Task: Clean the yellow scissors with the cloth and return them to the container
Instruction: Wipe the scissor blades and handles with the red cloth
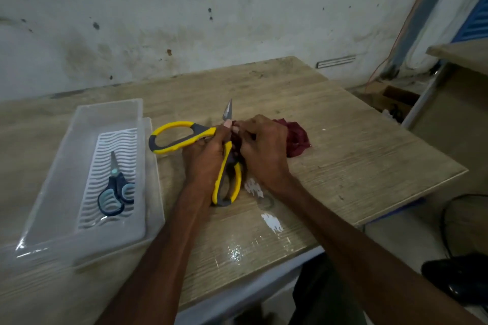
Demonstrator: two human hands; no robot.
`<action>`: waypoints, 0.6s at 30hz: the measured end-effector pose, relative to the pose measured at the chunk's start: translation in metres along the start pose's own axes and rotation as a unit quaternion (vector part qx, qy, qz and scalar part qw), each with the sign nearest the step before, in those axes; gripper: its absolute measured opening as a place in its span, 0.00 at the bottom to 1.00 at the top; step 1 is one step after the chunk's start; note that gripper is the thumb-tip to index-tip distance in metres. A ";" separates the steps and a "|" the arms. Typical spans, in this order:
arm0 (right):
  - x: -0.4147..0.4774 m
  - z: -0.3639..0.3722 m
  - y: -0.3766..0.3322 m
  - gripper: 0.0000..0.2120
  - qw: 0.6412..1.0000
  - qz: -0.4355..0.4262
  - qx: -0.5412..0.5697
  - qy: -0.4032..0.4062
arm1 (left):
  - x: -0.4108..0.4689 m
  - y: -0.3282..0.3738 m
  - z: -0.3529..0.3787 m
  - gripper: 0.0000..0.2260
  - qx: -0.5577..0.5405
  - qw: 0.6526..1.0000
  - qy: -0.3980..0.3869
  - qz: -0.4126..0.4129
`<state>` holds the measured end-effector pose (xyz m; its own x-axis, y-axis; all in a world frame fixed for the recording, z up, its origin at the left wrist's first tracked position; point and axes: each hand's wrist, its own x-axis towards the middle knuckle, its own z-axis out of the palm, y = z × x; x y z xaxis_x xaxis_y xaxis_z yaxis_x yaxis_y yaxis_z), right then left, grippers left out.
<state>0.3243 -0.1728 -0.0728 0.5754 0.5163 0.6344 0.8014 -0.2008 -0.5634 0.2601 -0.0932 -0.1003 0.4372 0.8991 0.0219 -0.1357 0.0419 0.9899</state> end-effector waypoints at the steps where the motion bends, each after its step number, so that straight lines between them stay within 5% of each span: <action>1: 0.008 -0.002 0.007 0.06 1.000 0.013 -0.014 -0.001 | -0.003 0.003 0.001 0.22 0.005 1.000 -0.002 0.006; 4: 0.020 -0.008 0.018 0.06 0.997 0.065 -0.028 0.035 | -0.005 0.005 0.001 0.20 0.008 0.999 -0.006 0.031; 9: 0.002 0.000 -0.002 0.07 1.000 -0.013 -0.016 -0.009 | -0.006 0.008 -0.001 0.24 -0.019 1.000 -0.014 0.015; 13: 0.025 -0.013 0.038 0.08 0.993 0.111 -0.037 0.003 | -0.014 0.011 0.001 0.18 -0.006 0.999 -0.026 0.026; 18: 0.027 -0.026 0.046 0.09 0.971 0.220 0.062 0.069 | -0.004 0.007 -0.002 0.18 -0.017 0.999 -0.009 0.036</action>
<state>0.3813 -0.1899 -0.0676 0.8814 0.2842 0.3772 0.4512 -0.2702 -0.8506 0.2551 -0.0956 -0.0935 0.4420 0.8919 0.0955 -0.1973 -0.0072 0.9803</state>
